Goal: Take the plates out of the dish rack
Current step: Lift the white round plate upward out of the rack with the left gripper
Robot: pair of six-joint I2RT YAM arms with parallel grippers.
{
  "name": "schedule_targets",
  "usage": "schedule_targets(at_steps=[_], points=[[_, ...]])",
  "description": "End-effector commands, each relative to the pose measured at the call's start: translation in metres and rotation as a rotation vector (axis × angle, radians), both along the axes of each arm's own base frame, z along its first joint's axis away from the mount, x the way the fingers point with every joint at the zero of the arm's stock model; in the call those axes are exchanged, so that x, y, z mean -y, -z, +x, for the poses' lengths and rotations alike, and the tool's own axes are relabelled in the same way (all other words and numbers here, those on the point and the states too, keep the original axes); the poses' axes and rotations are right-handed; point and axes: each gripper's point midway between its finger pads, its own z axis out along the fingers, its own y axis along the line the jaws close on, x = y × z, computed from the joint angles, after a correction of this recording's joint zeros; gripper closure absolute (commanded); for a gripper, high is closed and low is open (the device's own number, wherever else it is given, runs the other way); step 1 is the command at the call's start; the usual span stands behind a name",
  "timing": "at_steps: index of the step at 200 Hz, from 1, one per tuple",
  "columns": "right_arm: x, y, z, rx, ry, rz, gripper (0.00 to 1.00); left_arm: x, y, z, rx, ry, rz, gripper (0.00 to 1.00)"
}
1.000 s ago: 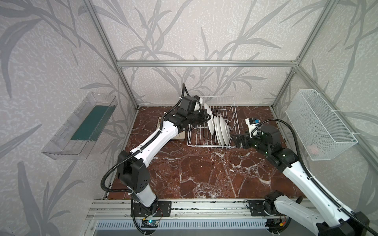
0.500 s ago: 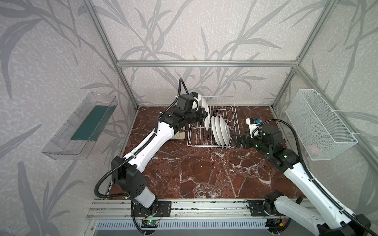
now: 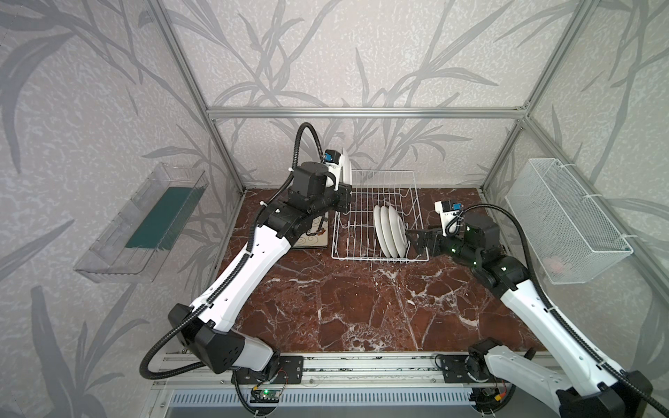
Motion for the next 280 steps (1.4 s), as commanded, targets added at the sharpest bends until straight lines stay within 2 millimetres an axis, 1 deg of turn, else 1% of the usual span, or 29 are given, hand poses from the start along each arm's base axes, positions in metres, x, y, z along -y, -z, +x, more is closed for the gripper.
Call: schedule_targets(at_steps=[1,12,30,60,86,107,125,146,176,202,215,244,258,269,280], points=[[-0.005,-0.033,0.004,0.026,-0.025,0.096,0.01,-0.019,-0.022,0.000,0.163,-0.042,0.152,1.00],[-0.005,-0.039,0.007,0.018,-0.029,0.116,0.01,-0.023,-0.018,-0.001,0.194,-0.038,0.235,1.00],[-0.009,-0.048,0.010,0.002,-0.046,0.150,0.01,-0.021,-0.013,-0.006,0.255,0.005,0.354,1.00],[-0.020,-0.057,0.014,-0.038,-0.086,0.210,0.01,-0.008,-0.003,-0.019,0.398,0.112,0.534,1.00],[-0.027,-0.065,0.020,-0.046,-0.097,0.280,0.01,0.009,0.007,-0.033,0.542,0.221,0.689,1.00],[-0.034,-0.075,0.024,-0.057,-0.118,0.339,0.01,0.014,0.015,-0.035,0.604,0.249,0.786,1.00],[-0.036,-0.083,0.028,-0.057,-0.124,0.372,0.01,0.017,0.027,-0.037,0.614,0.297,0.868,1.00],[-0.036,-0.088,0.032,-0.048,-0.106,0.383,0.01,0.022,0.047,-0.040,0.621,0.382,0.976,1.00],[-0.040,-0.080,0.038,-0.092,-0.090,0.370,0.00,0.027,0.061,-0.042,0.651,0.430,1.054,1.00],[-0.052,-0.071,0.041,-0.128,-0.097,0.372,0.04,0.032,0.075,-0.042,0.659,0.458,1.095,1.00],[-0.060,-0.063,0.043,-0.147,-0.100,0.370,0.05,0.032,0.081,-0.041,0.673,0.483,1.155,1.00],[-0.070,-0.047,0.053,-0.200,-0.090,0.370,0.12,0.037,0.089,-0.041,0.705,0.503,1.208,1.00],[-0.071,-0.039,0.058,-0.221,-0.071,0.359,0.16,0.040,0.087,-0.038,0.741,0.463,1.182,1.00],[-0.070,-0.033,0.062,-0.238,-0.052,0.350,0.18,0.041,0.091,-0.039,0.762,0.474,1.203,1.00],[-0.071,-0.029,0.065,-0.249,-0.041,0.342,0.23,0.040,0.096,-0.038,0.749,0.483,1.221,1.00]])
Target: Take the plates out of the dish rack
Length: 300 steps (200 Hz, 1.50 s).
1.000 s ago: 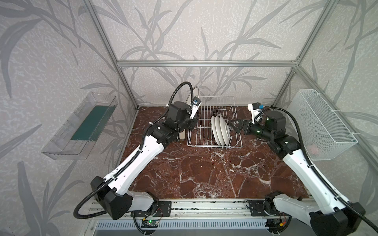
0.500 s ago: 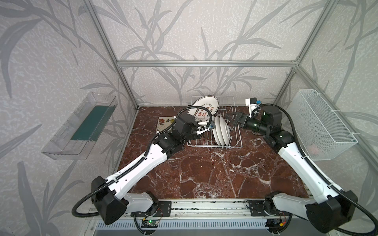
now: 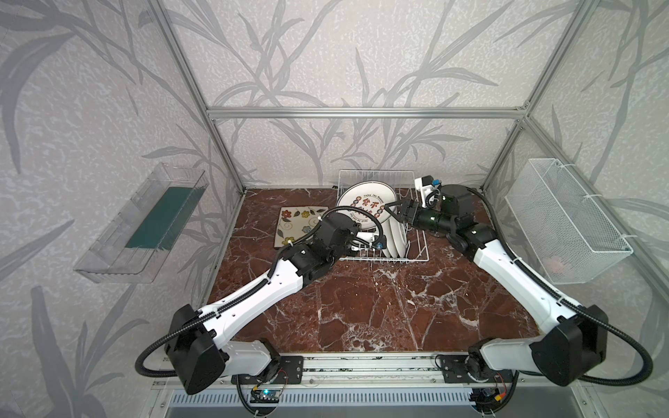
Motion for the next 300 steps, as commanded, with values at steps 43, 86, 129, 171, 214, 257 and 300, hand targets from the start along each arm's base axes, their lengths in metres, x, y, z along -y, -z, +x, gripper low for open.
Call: schedule_targets(at_steps=[43,86,129,171,214,257,300], points=[[-0.006,0.002,0.020,-0.038,0.030,-0.017,0.47,0.006,-0.017,0.004,0.109,0.034,0.002,1.00],[-0.009,0.016,0.026,-0.079,0.029,-0.029,0.60,0.009,-0.015,0.000,0.100,0.055,-0.001,1.00],[-0.013,0.012,0.025,-0.078,0.010,-0.005,0.83,0.010,-0.012,0.000,0.101,0.048,0.000,1.00],[-0.012,0.006,0.024,-0.053,0.016,0.025,1.00,0.011,-0.012,0.002,0.112,0.037,-0.034,0.76],[0.003,-0.007,0.027,0.004,0.055,0.116,1.00,0.005,-0.029,-0.002,0.049,-0.041,-0.220,0.58],[0.025,-0.014,0.025,0.073,0.062,0.113,1.00,-0.011,-0.079,-0.028,-0.230,-0.071,-0.734,0.37],[0.032,-0.011,0.021,0.115,0.041,0.086,1.00,-0.026,-0.104,-0.031,-0.550,-0.038,-1.106,0.34]])
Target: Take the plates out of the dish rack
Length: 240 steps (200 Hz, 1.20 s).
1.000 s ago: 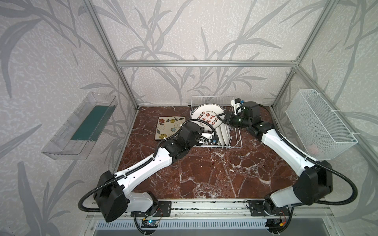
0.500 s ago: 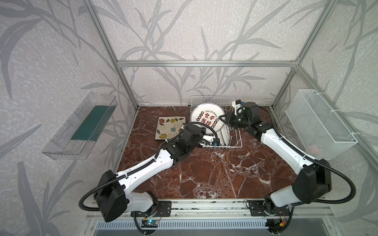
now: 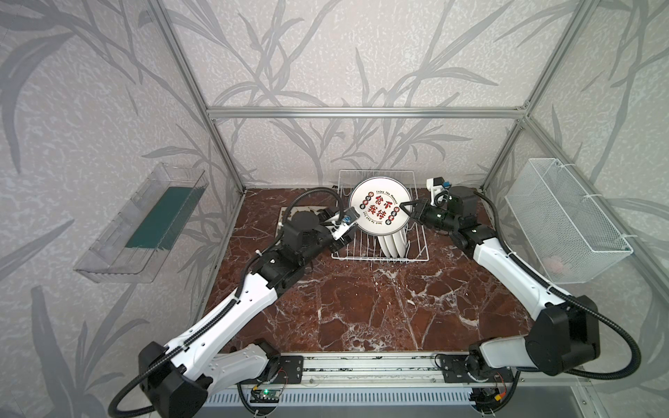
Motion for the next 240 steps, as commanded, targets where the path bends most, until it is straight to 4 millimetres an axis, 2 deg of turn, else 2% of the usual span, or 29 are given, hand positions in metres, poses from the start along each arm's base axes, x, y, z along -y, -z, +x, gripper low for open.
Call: schedule_targets(at_steps=[1,16,49,106,120,141,152,162,172,190,214,240], points=[[-0.003,-0.030,-0.009,0.140,-0.054,0.011,1.00,0.010,-0.019,-0.011,-0.227,0.125,-0.307,0.34],[-0.004,-0.032,-0.012,0.172,-0.074,0.018,1.00,0.011,-0.016,-0.010,-0.338,0.188,-0.383,0.34],[-0.011,-0.039,-0.019,0.242,-0.134,0.041,1.00,0.015,0.009,0.004,-0.587,0.261,-0.448,0.35],[-0.012,-0.033,-0.026,0.260,-0.159,0.040,1.00,0.027,0.037,0.021,-0.729,0.276,-0.410,0.32],[-0.014,-0.030,-0.028,0.264,-0.172,0.039,1.00,0.031,0.039,0.024,-0.745,0.298,-0.424,0.35],[-0.014,-0.029,-0.029,0.272,-0.175,0.033,1.00,0.036,0.042,0.027,-0.765,0.316,-0.442,0.49],[-0.013,-0.030,-0.030,0.281,-0.176,0.032,1.00,0.037,0.045,0.027,-0.782,0.321,-0.436,0.51],[-0.012,-0.032,-0.031,0.293,-0.175,0.022,1.00,0.036,0.048,0.026,-0.790,0.312,-0.418,0.50],[-0.011,-0.033,-0.032,0.305,-0.173,0.004,1.00,0.032,0.049,0.025,-0.790,0.303,-0.400,0.44],[-0.006,-0.034,-0.033,0.306,-0.150,-0.013,1.00,0.025,0.040,0.022,-0.765,0.296,-0.413,0.36],[-0.001,-0.037,-0.033,0.337,-0.132,-0.041,1.00,0.012,0.029,0.020,-0.725,0.267,-0.420,0.33],[0.000,-0.038,-0.034,0.341,-0.132,-0.042,1.00,-0.001,0.031,0.021,-0.705,0.221,-0.417,0.31]])
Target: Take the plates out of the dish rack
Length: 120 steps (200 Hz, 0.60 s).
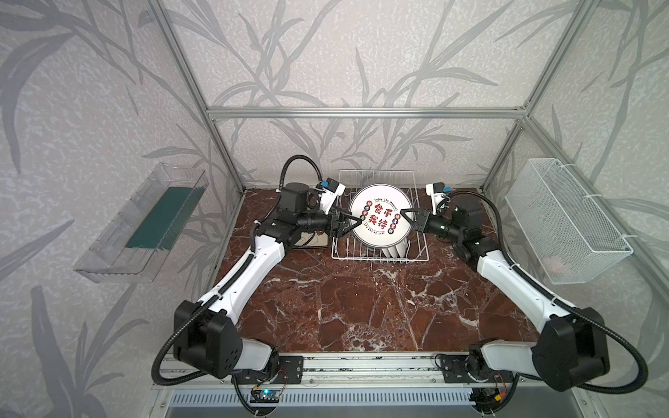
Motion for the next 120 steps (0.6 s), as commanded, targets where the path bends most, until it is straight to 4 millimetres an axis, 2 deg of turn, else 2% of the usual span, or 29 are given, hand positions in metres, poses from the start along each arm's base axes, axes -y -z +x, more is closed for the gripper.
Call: schedule_targets(at_steps=[1,31,53,93,120], points=[[0.001,-0.032,-0.008,0.111,-0.021,0.024,1.00,-0.014,-0.007,-0.002,0.033,-0.039,0.019,0.31],[-0.001,-0.034,-0.009,0.118,-0.036,0.028,1.00,-0.014,0.002,0.002,-0.013,-0.034,0.012,0.24],[-0.003,-0.034,-0.009,0.111,-0.049,0.041,1.00,-0.009,0.008,0.008,-0.043,-0.018,-0.010,0.10],[-0.009,-0.032,-0.008,0.100,-0.079,0.050,1.00,0.000,0.013,0.019,-0.068,0.006,-0.046,0.12],[-0.013,-0.029,-0.008,0.092,-0.087,0.049,1.00,0.004,0.009,0.022,-0.070,0.014,-0.081,0.19]])
